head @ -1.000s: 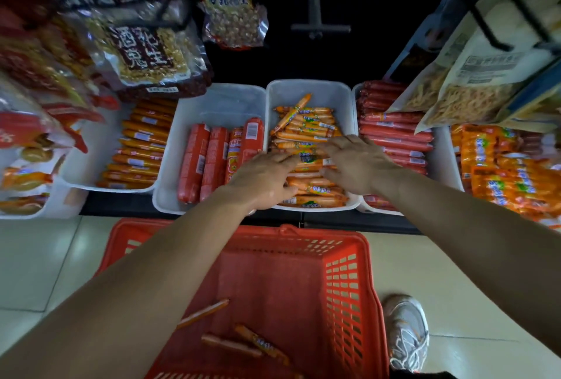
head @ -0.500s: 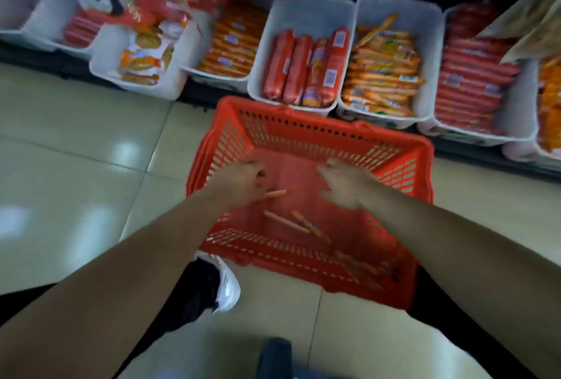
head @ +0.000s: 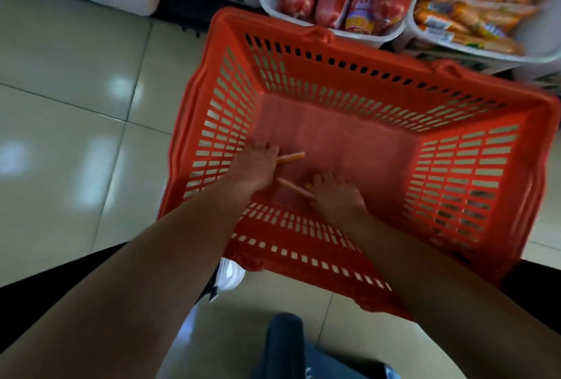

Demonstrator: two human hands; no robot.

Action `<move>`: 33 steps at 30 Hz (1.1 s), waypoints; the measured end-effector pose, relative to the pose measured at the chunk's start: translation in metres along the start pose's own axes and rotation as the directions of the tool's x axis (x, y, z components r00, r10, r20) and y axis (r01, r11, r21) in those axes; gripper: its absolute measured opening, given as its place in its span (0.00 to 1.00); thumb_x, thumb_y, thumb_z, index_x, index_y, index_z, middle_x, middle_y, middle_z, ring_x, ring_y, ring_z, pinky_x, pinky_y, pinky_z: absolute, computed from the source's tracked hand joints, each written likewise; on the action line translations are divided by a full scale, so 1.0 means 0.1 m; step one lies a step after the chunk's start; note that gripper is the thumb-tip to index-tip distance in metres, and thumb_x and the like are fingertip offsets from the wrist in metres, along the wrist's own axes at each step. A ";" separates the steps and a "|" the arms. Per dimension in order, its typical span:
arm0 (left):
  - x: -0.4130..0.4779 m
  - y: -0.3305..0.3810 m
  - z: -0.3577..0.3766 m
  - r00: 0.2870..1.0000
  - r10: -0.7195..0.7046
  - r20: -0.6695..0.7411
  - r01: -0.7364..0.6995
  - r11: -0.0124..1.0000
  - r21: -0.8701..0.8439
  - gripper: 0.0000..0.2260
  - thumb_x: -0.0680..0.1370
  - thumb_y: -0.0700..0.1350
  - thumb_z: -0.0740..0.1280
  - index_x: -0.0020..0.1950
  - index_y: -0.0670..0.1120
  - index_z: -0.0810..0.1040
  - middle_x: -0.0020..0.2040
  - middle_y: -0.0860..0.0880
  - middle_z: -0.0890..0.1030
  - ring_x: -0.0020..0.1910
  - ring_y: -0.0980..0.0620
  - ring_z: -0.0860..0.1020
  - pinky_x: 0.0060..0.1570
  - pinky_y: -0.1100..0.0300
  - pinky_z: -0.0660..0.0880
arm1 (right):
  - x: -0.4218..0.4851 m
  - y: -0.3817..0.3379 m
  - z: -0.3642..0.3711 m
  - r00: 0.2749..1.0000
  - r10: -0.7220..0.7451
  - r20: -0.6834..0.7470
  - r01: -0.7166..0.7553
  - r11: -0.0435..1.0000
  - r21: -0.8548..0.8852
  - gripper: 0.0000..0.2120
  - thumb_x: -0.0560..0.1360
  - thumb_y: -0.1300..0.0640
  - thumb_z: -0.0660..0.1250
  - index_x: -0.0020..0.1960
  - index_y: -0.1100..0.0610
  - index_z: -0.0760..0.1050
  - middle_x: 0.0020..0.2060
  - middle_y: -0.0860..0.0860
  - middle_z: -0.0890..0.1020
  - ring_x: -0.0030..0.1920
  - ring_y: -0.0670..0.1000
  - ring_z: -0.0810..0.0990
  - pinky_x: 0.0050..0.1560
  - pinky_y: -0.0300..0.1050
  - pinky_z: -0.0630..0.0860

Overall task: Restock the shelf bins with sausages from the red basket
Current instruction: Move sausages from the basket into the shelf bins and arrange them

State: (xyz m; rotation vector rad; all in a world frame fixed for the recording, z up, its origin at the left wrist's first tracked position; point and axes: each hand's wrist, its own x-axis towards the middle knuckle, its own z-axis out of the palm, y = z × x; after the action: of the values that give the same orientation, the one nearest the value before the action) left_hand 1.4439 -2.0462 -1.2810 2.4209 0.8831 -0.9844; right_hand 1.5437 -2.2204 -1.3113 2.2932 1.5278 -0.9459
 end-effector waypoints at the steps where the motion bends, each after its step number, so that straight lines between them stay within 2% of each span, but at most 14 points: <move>1: 0.03 0.00 0.02 1.000 -0.002 -0.003 0.003 1.000 0.017 0.19 0.79 0.42 0.64 0.70 0.46 0.69 0.68 0.40 0.70 0.67 0.38 0.70 0.65 0.44 0.70 | 0.02 0.01 0.02 1.000 0.003 -0.010 -0.003 1.000 0.000 0.20 0.77 0.49 0.65 0.65 0.56 0.69 0.60 0.55 0.74 0.60 0.59 0.76 0.52 0.56 0.75; 5: 0.09 0.00 0.02 1.000 0.002 -0.012 -0.002 0.998 0.062 0.14 0.80 0.41 0.62 0.66 0.44 0.72 0.66 0.39 0.74 0.67 0.40 0.73 0.63 0.46 0.71 | -0.02 0.12 -0.02 0.999 0.031 0.016 -0.031 0.999 0.038 0.15 0.79 0.55 0.62 0.64 0.58 0.67 0.59 0.57 0.75 0.58 0.60 0.78 0.52 0.57 0.77; 8: 0.08 0.03 -0.04 1.000 -0.015 0.028 0.015 1.000 -0.012 0.14 0.78 0.41 0.64 0.64 0.42 0.74 0.64 0.39 0.76 0.64 0.40 0.75 0.62 0.49 0.71 | -0.12 0.28 -0.07 0.996 0.040 0.074 -0.045 0.996 0.076 0.13 0.81 0.58 0.59 0.65 0.59 0.66 0.61 0.58 0.74 0.59 0.62 0.78 0.53 0.56 0.76; 11: -0.04 0.06 -0.17 0.999 -0.049 0.014 0.050 0.992 -0.115 0.14 0.79 0.44 0.64 0.63 0.41 0.75 0.63 0.39 0.78 0.62 0.39 0.76 0.60 0.50 0.72 | -0.25 0.46 -0.15 0.987 0.064 0.145 -0.087 0.984 0.156 0.18 0.78 0.60 0.58 0.68 0.61 0.65 0.63 0.61 0.72 0.62 0.65 0.76 0.60 0.57 0.75; 14: -0.25 0.10 -0.42 0.999 -0.045 -0.021 0.041 0.986 -0.164 0.14 0.80 0.44 0.63 0.63 0.39 0.74 0.62 0.38 0.78 0.63 0.38 0.76 0.59 0.51 0.72 | -0.43 0.56 -0.50 0.978 0.078 0.192 -0.125 0.960 0.250 0.23 0.80 0.62 0.56 0.74 0.62 0.62 0.67 0.63 0.73 0.66 0.63 0.75 0.63 0.51 0.71; 17: -0.48 0.12 -0.77 0.997 -0.012 -0.075 -0.004 0.977 -0.213 0.15 0.80 0.44 0.63 0.65 0.40 0.70 0.62 0.37 0.77 0.63 0.37 0.76 0.59 0.50 0.72 | -0.65 0.66 -1.01 0.981 0.012 0.192 -0.056 0.972 0.227 0.20 0.79 0.63 0.59 0.70 0.58 0.67 0.65 0.60 0.77 0.64 0.59 0.77 0.57 0.45 0.72; 20: -0.74 0.16 -1.22 0.989 0.021 -0.145 -0.059 0.963 -0.262 0.15 0.80 0.46 0.62 0.66 0.44 0.71 0.60 0.39 0.79 0.59 0.39 0.78 0.55 0.53 0.74 | -0.83 0.83 -1.62 0.992 -0.031 0.119 0.012 0.988 0.153 0.19 0.79 0.60 0.61 0.69 0.57 0.66 0.61 0.58 0.79 0.60 0.59 0.78 0.49 0.42 0.69; 24: -1.09 0.33 -1.79 0.954 0.076 -0.291 -0.162 0.945 -0.284 0.09 0.82 0.51 0.61 0.56 0.48 0.75 0.46 0.47 0.80 0.47 0.47 0.78 0.42 0.57 0.67 | -1.08 1.23 -2.49 0.994 -0.047 -0.102 0.058 0.993 0.102 0.14 0.80 0.56 0.61 0.65 0.55 0.67 0.56 0.59 0.79 0.56 0.61 0.78 0.51 0.50 0.74; 28: -1.11 0.49 -2.12 0.901 0.100 -0.423 -0.241 0.924 -0.296 0.04 0.82 0.52 0.62 0.48 0.55 0.72 0.39 0.53 0.78 0.42 0.49 0.79 0.40 0.55 0.70 | -0.92 1.80 -2.90 0.957 0.084 -0.277 -0.043 0.988 0.150 0.17 0.81 0.55 0.61 0.70 0.54 0.67 0.59 0.60 0.79 0.56 0.63 0.79 0.52 0.52 0.75; 31: -0.98 0.61 -2.23 0.865 0.119 -0.487 -0.280 0.921 -0.272 0.02 0.82 0.51 0.63 0.50 0.55 0.73 0.38 0.54 0.78 0.37 0.56 0.76 0.36 0.57 0.70 | -0.62 2.00 -2.94 0.941 0.147 -0.305 -0.110 0.985 0.136 0.17 0.81 0.56 0.60 0.69 0.53 0.68 0.62 0.59 0.77 0.58 0.62 0.77 0.51 0.50 0.75; 33: -0.85 0.70 -2.27 0.850 0.121 -0.513 -0.285 0.924 -0.255 0.03 0.82 0.50 0.63 0.52 0.52 0.74 0.39 0.54 0.78 0.37 0.57 0.75 0.35 0.58 0.69 | -0.42 2.03 -2.95 0.938 0.175 -0.299 -0.147 0.983 0.114 0.19 0.81 0.56 0.60 0.72 0.52 0.67 0.64 0.58 0.77 0.61 0.61 0.77 0.52 0.50 0.76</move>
State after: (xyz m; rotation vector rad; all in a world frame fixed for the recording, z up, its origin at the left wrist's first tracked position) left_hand 1.5538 -2.0078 -1.0567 2.4350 0.8337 -0.1153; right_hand 1.8273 -2.1879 -1.0913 2.6870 1.3991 -0.6489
